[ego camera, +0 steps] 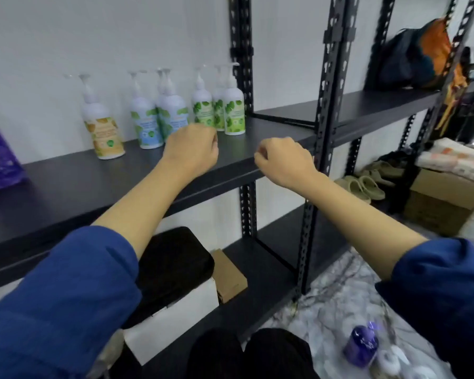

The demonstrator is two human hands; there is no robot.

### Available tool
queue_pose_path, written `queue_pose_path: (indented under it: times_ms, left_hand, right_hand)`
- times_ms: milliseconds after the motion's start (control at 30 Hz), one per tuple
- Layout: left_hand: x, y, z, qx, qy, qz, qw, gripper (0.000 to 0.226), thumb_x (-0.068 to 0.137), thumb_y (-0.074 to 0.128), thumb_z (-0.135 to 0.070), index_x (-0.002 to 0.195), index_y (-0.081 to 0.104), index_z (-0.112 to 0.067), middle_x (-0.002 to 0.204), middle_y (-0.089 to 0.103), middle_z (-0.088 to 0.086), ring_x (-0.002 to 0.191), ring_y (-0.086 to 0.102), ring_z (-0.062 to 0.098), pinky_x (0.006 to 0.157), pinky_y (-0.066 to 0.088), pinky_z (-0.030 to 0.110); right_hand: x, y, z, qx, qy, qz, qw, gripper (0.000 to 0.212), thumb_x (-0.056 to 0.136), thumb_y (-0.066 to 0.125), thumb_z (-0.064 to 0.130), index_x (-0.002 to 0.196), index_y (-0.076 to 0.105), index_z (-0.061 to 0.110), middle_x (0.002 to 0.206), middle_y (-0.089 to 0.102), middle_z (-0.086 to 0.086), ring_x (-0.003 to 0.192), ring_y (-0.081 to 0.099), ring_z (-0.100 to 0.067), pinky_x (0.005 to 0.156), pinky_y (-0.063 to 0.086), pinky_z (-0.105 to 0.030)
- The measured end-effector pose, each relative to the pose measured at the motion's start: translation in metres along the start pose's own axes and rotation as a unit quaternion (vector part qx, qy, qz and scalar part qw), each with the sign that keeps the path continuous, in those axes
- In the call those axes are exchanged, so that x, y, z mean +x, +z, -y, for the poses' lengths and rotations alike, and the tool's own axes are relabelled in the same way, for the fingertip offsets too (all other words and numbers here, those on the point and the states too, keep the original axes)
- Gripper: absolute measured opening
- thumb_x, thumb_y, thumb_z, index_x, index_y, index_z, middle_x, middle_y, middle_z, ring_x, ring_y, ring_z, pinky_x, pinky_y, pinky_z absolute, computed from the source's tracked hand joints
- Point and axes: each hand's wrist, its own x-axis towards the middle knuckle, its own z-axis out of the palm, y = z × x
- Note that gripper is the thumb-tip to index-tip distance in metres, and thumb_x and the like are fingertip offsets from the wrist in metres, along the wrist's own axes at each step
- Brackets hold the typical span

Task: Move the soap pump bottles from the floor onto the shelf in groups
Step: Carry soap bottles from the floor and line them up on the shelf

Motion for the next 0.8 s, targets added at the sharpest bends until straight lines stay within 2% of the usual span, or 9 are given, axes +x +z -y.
queue_pose_path:
  times_ms: [100, 200, 300, 467, 567, 667, 733, 800]
  left_hand:
    - [-0.008, 0.013, -0.054, -0.046, 0.083, -0.037, 0.995, 0.027, 0.094, 0.043, -0.019, 0.100, 0.064, -0.005, 0.101, 0.063, 0.017, 0.093, 0.058, 0.037, 0.069, 0.045, 0.042]
    - [-0.022, 0.042, -0.098, -0.087, 0.151, -0.027, 0.984, 0.029, 0.097, 0.040, -0.021, 0.107, 0.062, -0.006, 0.104, 0.062, 0.013, 0.097, 0.057, 0.034, 0.069, 0.043, 0.039]
    - [-0.035, 0.085, -0.133, -0.127, 0.185, 0.016, 0.974, 0.031, 0.097, 0.038, -0.023, 0.106, 0.063, -0.008, 0.103, 0.063, 0.009, 0.095, 0.059, 0.030, 0.065, 0.041, 0.036]
    - [-0.061, 0.173, -0.175, -0.188, 0.212, 0.155, 0.946, 0.027, 0.096, 0.044, -0.026, 0.112, 0.062, -0.016, 0.109, 0.063, 0.003, 0.098, 0.059, 0.024, 0.074, 0.048, 0.037]
    - [-0.079, 0.232, -0.197, -0.213, 0.201, 0.248, 0.923, 0.026, 0.094, 0.048, -0.027, 0.114, 0.062, -0.017, 0.111, 0.063, 0.001, 0.098, 0.060, 0.021, 0.075, 0.052, 0.035]
    - [-0.101, 0.296, -0.215, -0.211, 0.160, 0.381, 0.886, 0.030, 0.092, 0.054, -0.029, 0.120, 0.059, -0.017, 0.120, 0.059, 0.003, 0.105, 0.058, 0.024, 0.083, 0.051, 0.037]
    - [-0.118, 0.338, -0.227, -0.215, 0.148, 0.460, 0.849, 0.035, 0.090, 0.058, -0.029, 0.123, 0.057, -0.016, 0.128, 0.055, 0.006, 0.112, 0.055, 0.027, 0.087, 0.050, 0.038]
    - [-0.136, 0.376, -0.241, -0.238, 0.131, 0.518, 0.811, 0.042, 0.088, 0.062, -0.024, 0.128, 0.054, -0.012, 0.138, 0.049, 0.008, 0.123, 0.049, 0.026, 0.093, 0.046, 0.034]
  right_hand:
    - [-0.041, -0.004, -0.042, -0.026, 0.040, -0.030, 0.998, 0.028, 0.094, 0.040, 0.019, 0.092, 0.062, 0.003, 0.087, 0.064, -0.010, 0.077, 0.057, -0.033, 0.058, 0.038, -0.032]
    - [-0.085, 0.008, -0.081, -0.052, 0.080, -0.030, 0.995, 0.028, 0.095, 0.040, 0.018, 0.086, 0.061, 0.001, 0.083, 0.061, -0.012, 0.075, 0.057, -0.034, 0.053, 0.037, -0.033]
    - [-0.134, 0.027, -0.118, -0.047, 0.135, -0.010, 0.990, 0.027, 0.096, 0.042, 0.021, 0.095, 0.063, 0.004, 0.093, 0.063, -0.012, 0.086, 0.058, -0.034, 0.064, 0.049, -0.041]
    - [-0.224, 0.091, -0.169, -0.031, 0.289, 0.042, 0.956, 0.026, 0.093, 0.046, 0.019, 0.109, 0.062, 0.006, 0.111, 0.062, -0.014, 0.101, 0.057, -0.035, 0.075, 0.046, -0.040]
    - [-0.273, 0.135, -0.190, 0.021, 0.398, 0.061, 0.915, 0.027, 0.092, 0.050, 0.016, 0.116, 0.060, 0.007, 0.114, 0.061, -0.015, 0.103, 0.057, -0.034, 0.080, 0.044, -0.039]
    - [-0.311, 0.180, -0.207, 0.102, 0.506, 0.032, 0.856, 0.013, 0.090, 0.052, 0.016, 0.102, 0.056, 0.012, 0.097, 0.064, -0.013, 0.091, 0.058, -0.031, 0.074, 0.047, -0.040]
    - [-0.329, 0.206, -0.218, 0.177, 0.574, 0.014, 0.799, 0.007, 0.090, 0.051, 0.014, 0.096, 0.048, 0.015, 0.093, 0.060, -0.016, 0.086, 0.058, -0.031, 0.071, 0.045, -0.038]
    - [-0.344, 0.233, -0.230, 0.188, 0.608, 0.006, 0.771, 0.025, 0.087, 0.053, 0.006, 0.110, 0.047, 0.016, 0.104, 0.060, -0.013, 0.094, 0.057, -0.027, 0.076, 0.043, -0.031]
